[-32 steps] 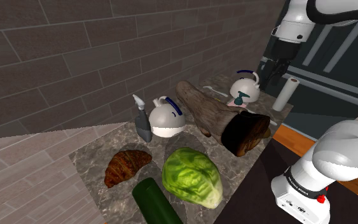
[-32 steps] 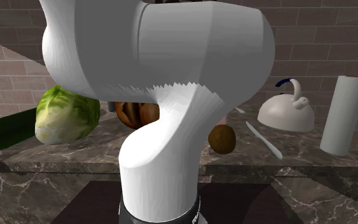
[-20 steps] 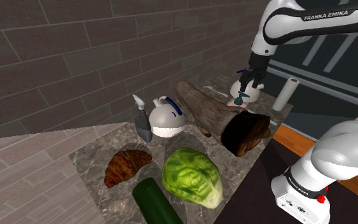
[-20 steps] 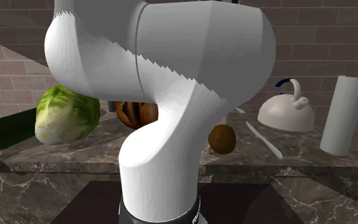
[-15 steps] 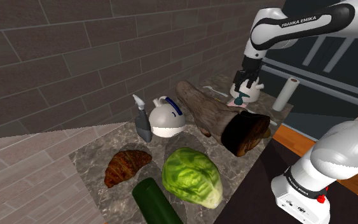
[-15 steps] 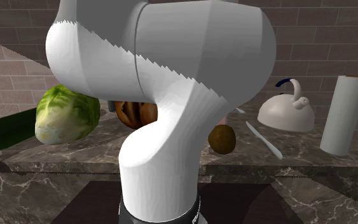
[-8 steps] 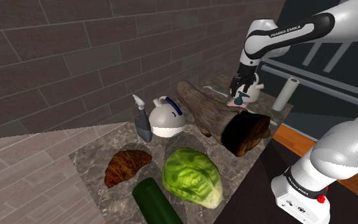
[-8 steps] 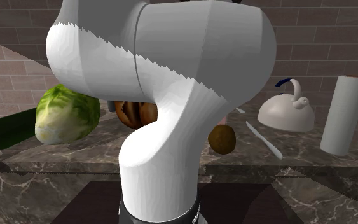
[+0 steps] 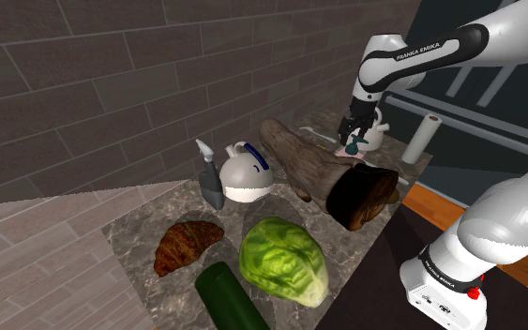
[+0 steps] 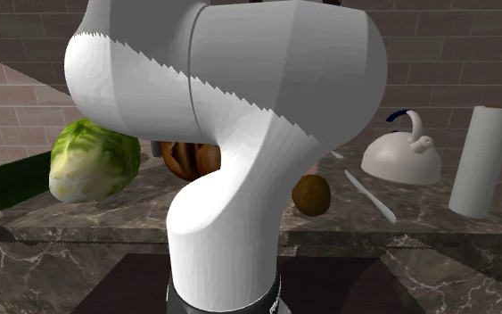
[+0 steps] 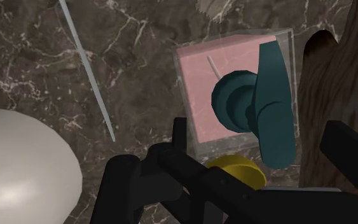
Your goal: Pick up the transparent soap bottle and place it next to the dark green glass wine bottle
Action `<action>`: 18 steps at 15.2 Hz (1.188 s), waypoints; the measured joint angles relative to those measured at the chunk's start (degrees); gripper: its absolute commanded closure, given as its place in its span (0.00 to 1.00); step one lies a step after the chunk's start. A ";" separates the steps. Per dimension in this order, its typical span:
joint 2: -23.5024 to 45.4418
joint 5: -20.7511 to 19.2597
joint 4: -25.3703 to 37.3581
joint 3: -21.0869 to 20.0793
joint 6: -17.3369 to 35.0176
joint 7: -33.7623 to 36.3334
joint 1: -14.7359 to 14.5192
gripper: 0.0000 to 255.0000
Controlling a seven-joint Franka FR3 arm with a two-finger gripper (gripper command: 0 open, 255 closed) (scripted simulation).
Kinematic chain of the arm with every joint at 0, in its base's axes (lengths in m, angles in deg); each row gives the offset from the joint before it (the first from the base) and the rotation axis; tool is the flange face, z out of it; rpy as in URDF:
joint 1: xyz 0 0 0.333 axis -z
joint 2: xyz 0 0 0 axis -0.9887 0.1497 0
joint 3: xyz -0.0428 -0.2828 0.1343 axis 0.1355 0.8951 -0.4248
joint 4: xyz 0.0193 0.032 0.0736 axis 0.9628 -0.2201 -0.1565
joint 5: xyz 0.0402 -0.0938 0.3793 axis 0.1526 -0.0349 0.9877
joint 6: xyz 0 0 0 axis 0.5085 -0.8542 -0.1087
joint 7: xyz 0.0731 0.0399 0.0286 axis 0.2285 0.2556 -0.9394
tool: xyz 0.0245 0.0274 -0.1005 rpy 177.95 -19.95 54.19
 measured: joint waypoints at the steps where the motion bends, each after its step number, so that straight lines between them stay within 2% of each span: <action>1: 0.00 0.00 0.00 0.00 0.00 0.00 0.00 1.00; 11: -0.01 0.00 0.04 0.00 0.02 0.00 0.00 1.00; 18: -2.00 -0.34 3.00 -0.16 -4.95 0.42 0.08 1.00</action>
